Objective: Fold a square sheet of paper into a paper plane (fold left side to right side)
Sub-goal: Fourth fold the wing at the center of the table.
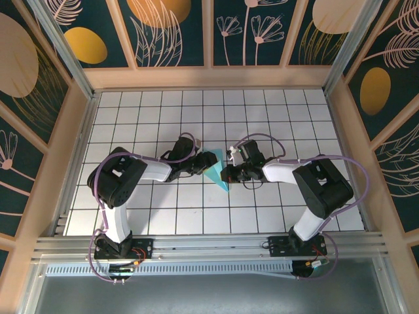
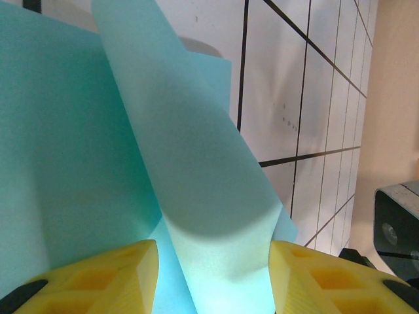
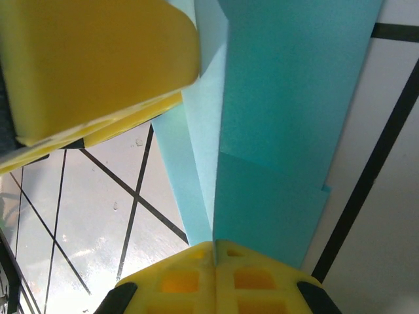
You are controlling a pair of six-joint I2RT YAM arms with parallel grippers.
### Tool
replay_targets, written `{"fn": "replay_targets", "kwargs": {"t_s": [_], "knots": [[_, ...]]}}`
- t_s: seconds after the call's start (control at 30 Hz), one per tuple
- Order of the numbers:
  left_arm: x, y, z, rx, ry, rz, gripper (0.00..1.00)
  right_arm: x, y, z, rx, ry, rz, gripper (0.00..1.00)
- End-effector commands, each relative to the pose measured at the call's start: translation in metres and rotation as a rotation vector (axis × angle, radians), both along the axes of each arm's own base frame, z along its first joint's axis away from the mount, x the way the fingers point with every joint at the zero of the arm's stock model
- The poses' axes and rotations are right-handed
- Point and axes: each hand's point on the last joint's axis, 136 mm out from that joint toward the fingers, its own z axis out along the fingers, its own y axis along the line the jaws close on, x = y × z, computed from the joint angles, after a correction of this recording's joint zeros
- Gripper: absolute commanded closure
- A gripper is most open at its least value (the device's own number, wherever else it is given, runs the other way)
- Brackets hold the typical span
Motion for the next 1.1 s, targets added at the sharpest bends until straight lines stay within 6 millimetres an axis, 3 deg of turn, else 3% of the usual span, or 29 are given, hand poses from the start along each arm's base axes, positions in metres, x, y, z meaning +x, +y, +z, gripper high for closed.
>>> {"fn": "replay_targets", "kwargs": {"t_s": [0.0, 0.33, 0.5, 0.8, 1.07], "knots": [[-0.004, 0.005, -0.021, 0.074, 0.034, -0.002, 0.52, -0.001, 0.0, -0.003, 0.016, 0.021, -0.004, 0.97], [-0.005, 0.009, -0.028, 0.102, 0.047, 0.003, 0.52, 0.003, 0.002, 0.005, 0.034, 0.004, -0.011, 0.86], [-0.006, 0.011, -0.032, 0.117, 0.051, 0.008, 0.52, 0.004, 0.0, 0.011, 0.032, -0.017, -0.016, 0.76], [-0.006, 0.012, -0.031, 0.122, 0.05, 0.011, 0.52, 0.007, 0.002, 0.032, 0.093, -0.05, -0.014, 0.63], [-0.007, 0.013, -0.031, 0.121, 0.05, 0.013, 0.52, 0.016, -0.01, 0.047, 0.185, -0.028, -0.026, 0.6]]}}
